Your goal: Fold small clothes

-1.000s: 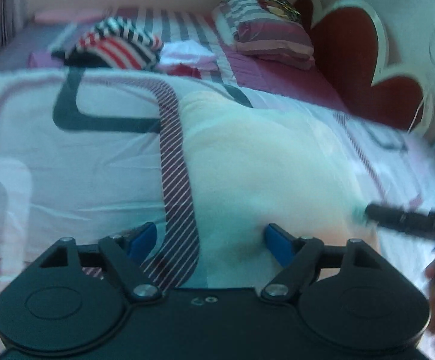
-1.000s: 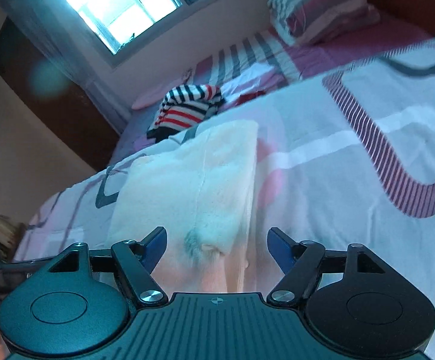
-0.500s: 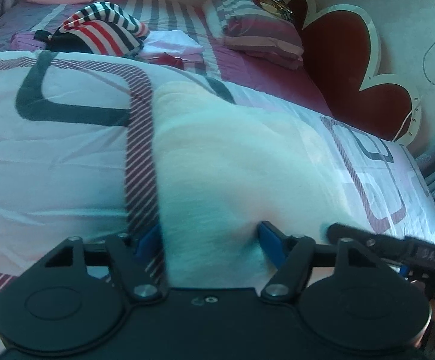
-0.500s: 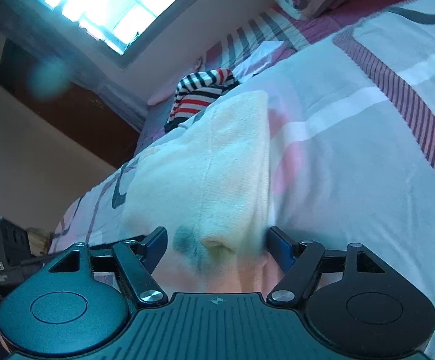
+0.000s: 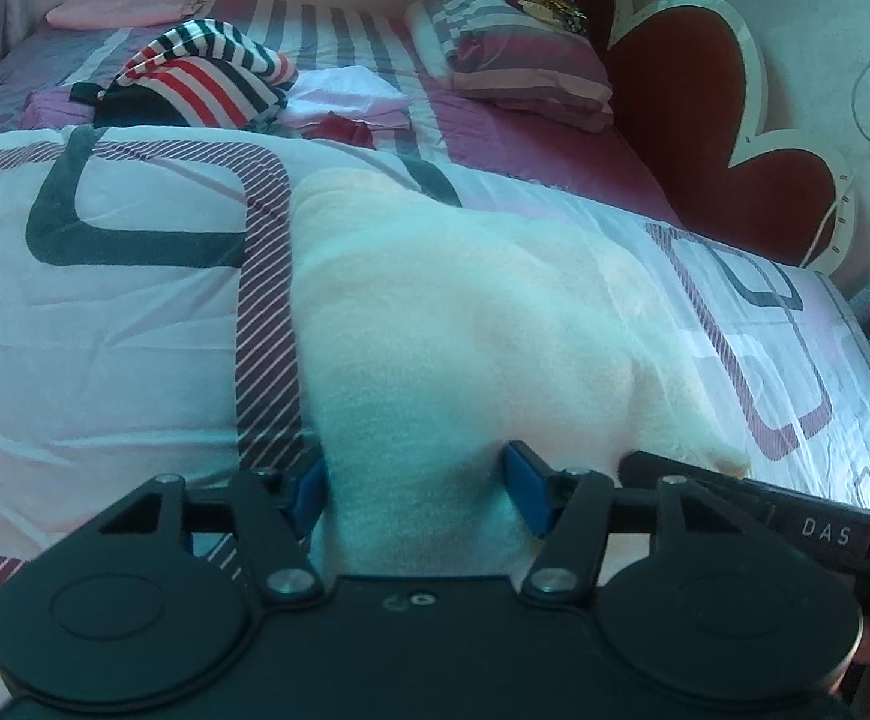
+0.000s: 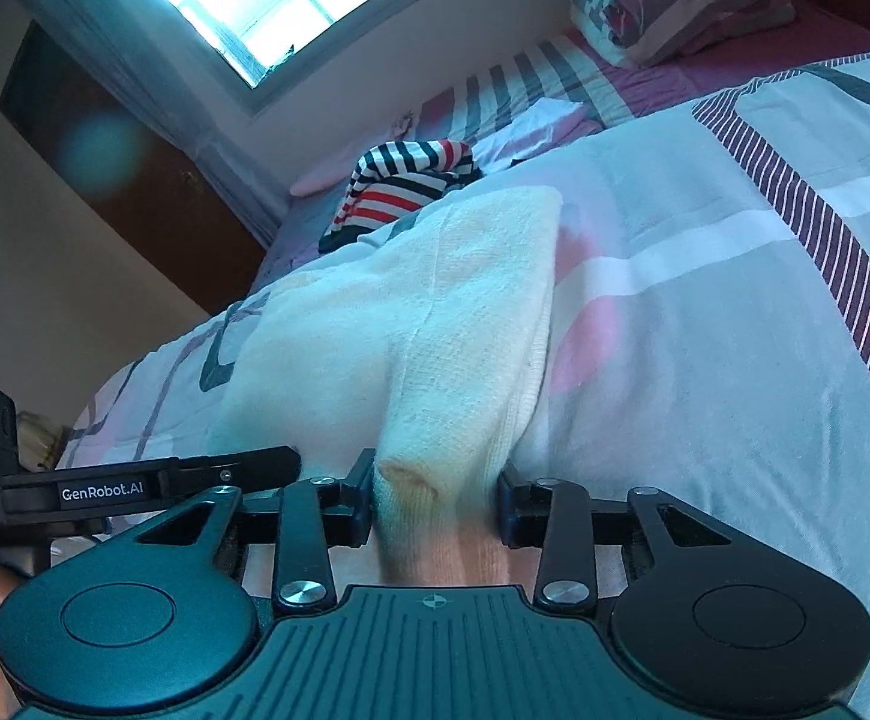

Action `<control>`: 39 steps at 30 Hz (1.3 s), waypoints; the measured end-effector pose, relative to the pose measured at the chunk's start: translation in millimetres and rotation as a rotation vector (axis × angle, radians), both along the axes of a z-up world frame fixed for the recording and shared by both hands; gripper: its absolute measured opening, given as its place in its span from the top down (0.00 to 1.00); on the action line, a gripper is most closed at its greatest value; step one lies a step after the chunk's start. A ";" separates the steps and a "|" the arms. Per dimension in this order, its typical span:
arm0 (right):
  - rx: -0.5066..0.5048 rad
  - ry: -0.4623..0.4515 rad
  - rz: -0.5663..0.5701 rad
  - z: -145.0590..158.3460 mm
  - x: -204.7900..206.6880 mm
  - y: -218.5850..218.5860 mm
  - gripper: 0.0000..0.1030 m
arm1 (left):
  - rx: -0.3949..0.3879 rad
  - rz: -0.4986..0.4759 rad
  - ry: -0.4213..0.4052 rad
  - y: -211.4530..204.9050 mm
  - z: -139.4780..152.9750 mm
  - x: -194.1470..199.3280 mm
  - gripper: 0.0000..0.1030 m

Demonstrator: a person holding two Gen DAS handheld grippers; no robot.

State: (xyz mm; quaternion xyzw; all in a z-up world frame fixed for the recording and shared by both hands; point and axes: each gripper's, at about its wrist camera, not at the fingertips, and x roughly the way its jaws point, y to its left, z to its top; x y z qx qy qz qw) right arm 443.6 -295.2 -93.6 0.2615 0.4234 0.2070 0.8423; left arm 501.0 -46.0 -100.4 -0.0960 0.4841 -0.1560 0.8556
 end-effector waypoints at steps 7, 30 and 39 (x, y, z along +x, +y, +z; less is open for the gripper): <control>-0.038 -0.011 0.001 6.4 1.1 8.2 0.70 | 0.025 0.001 -0.040 -4.5 7.4 -5.3 0.63; 0.010 -0.178 0.207 82.5 -69.7 191.3 0.72 | 0.096 0.085 -0.140 176.6 79.5 -104.5 0.70; 0.014 -0.024 0.247 15.5 -87.6 274.4 0.71 | 0.091 0.196 -0.017 263.4 26.1 -145.1 0.19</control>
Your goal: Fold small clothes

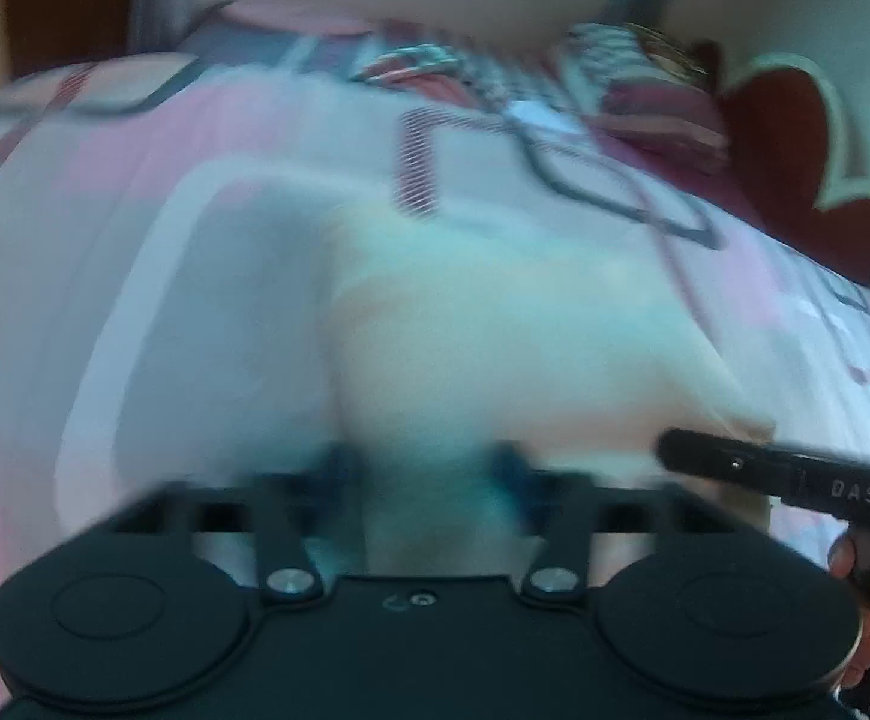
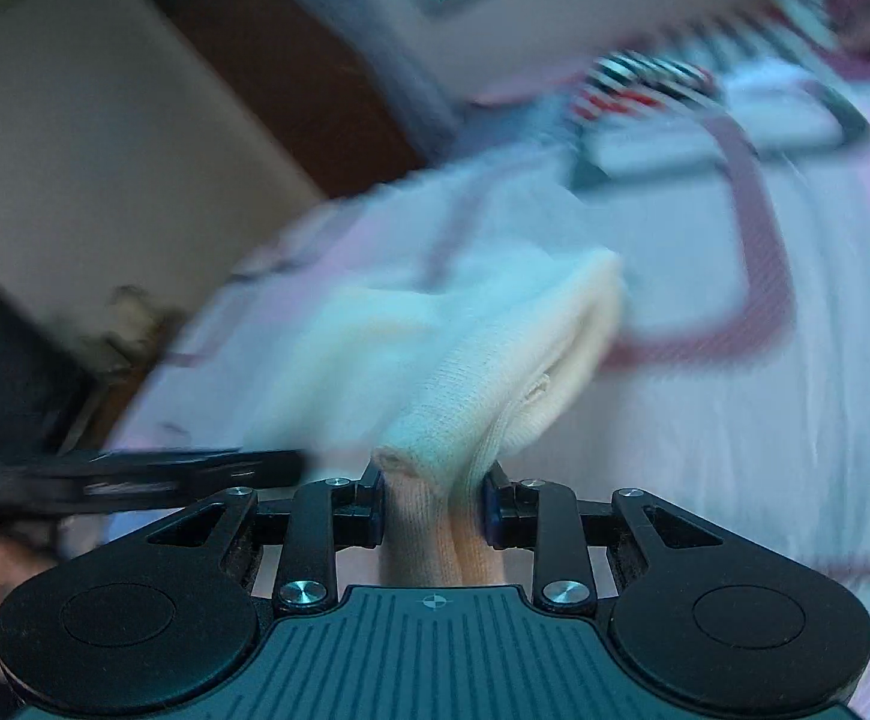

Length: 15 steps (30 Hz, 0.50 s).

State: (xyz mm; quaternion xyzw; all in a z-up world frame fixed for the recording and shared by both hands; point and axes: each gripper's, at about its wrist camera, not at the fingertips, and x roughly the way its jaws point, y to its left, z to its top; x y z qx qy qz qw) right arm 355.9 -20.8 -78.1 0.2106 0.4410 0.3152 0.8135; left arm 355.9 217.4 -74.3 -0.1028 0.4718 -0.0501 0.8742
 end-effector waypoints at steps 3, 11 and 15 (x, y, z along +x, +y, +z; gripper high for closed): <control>0.204 0.183 -0.133 -40.8 8.8 -27.3 0.68 | -0.049 0.037 -0.021 11.0 -5.6 -10.9 0.19; 0.035 -0.110 -0.150 20.5 14.5 -20.9 0.73 | 0.144 -0.033 -0.206 -12.4 44.0 -10.8 0.68; -0.150 -0.152 0.022 18.3 23.7 29.6 0.96 | 0.145 -0.099 -0.081 -40.7 24.1 23.6 0.71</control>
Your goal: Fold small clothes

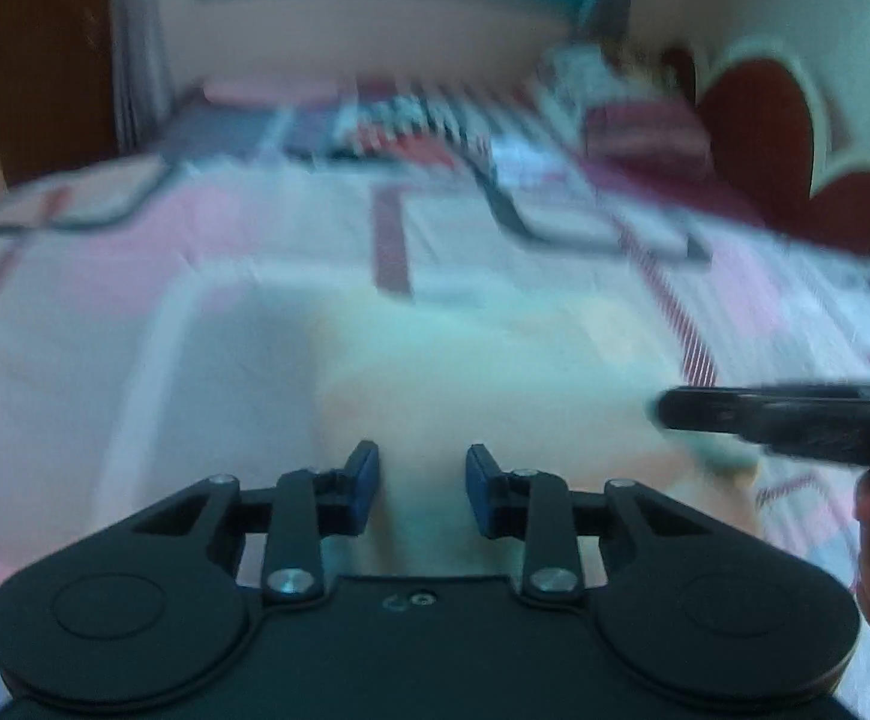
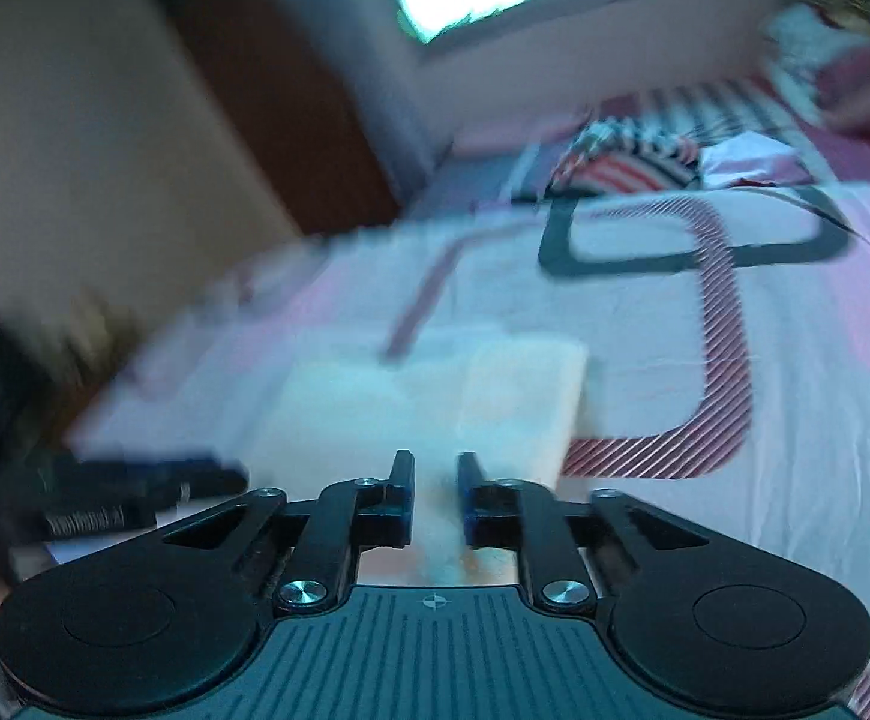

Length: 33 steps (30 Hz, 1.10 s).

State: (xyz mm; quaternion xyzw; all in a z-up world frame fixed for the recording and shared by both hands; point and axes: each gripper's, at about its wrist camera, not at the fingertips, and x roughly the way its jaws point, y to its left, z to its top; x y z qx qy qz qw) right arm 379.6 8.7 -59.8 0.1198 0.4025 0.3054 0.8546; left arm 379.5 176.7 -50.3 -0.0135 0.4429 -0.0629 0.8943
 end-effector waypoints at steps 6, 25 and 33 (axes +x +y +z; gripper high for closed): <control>-0.190 -0.008 0.020 -11.9 9.0 22.4 1.00 | 0.096 0.003 0.026 -17.7 -3.8 2.5 0.71; -0.321 0.017 0.052 -19.0 -115.1 17.1 1.00 | 0.087 0.006 0.044 -47.4 -17.3 -153.2 0.74; -0.192 -0.030 -0.005 26.3 -180.5 -13.6 1.00 | 0.050 0.047 0.003 -47.7 4.9 -213.1 0.75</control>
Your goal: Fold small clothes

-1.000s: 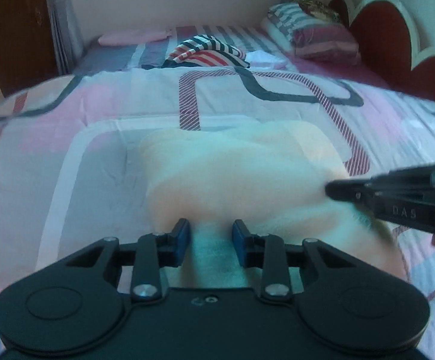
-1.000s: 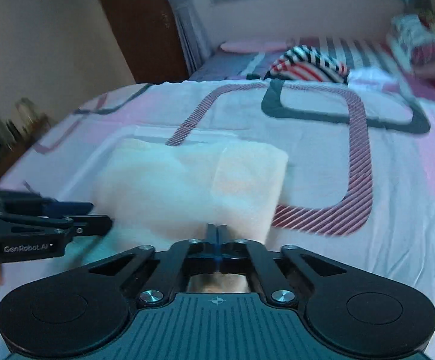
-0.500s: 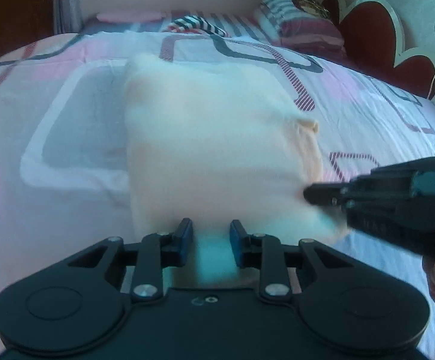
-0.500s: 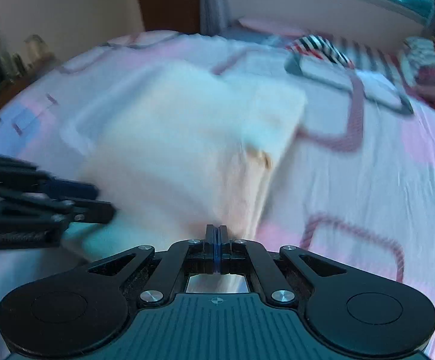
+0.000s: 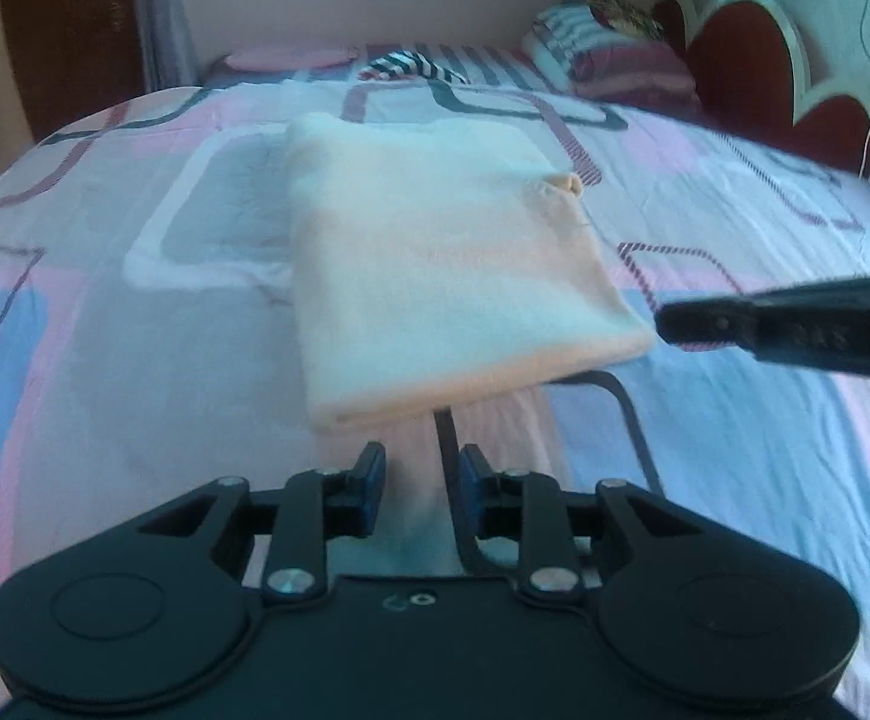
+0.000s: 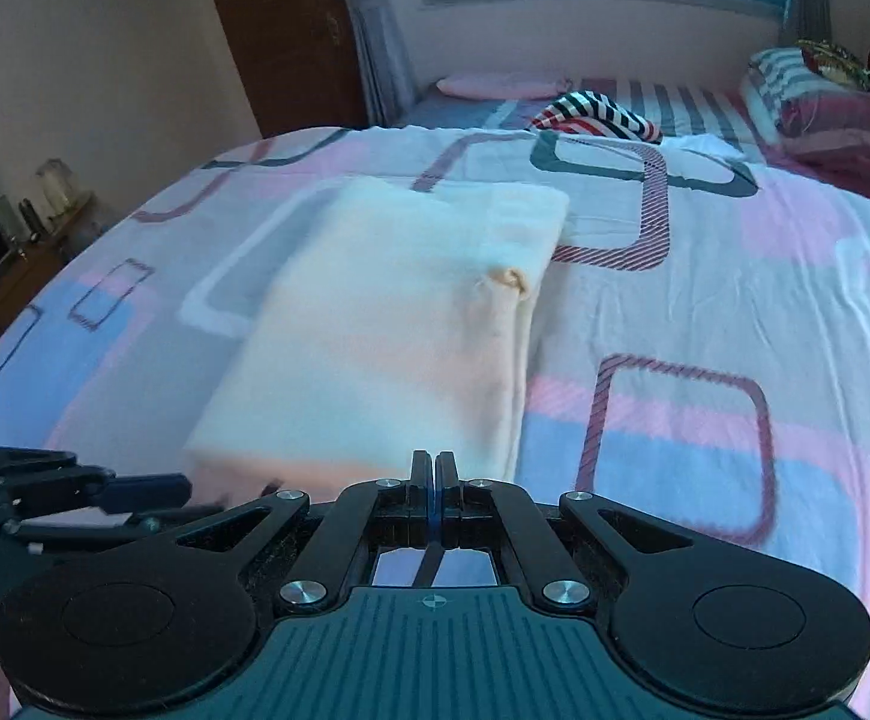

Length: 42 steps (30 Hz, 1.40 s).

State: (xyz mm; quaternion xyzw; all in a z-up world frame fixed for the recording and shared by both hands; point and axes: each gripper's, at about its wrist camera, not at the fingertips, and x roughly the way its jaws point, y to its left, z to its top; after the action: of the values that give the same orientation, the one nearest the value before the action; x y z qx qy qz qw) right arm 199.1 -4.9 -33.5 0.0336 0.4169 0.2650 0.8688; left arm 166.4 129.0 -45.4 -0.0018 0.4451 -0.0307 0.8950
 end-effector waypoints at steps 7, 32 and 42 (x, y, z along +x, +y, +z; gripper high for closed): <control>0.044 -0.028 -0.047 19.2 -59.8 -8.2 1.00 | -0.005 0.040 -0.065 -3.3 24.5 -46.7 0.75; 0.022 -0.256 -0.223 97.0 -237.7 -53.4 0.00 | 0.050 0.143 -0.346 -21.5 116.3 -207.4 0.00; 0.036 -0.280 -0.221 107.3 -254.7 -54.6 0.00 | 0.030 0.151 -0.354 -14.1 119.9 -222.2 0.00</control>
State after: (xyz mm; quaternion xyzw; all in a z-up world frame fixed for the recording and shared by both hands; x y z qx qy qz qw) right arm -55.6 -59.4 73.8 0.0575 0.2810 0.1773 0.9414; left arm -55.7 114.9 74.5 -0.0163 0.2797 0.0435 0.9589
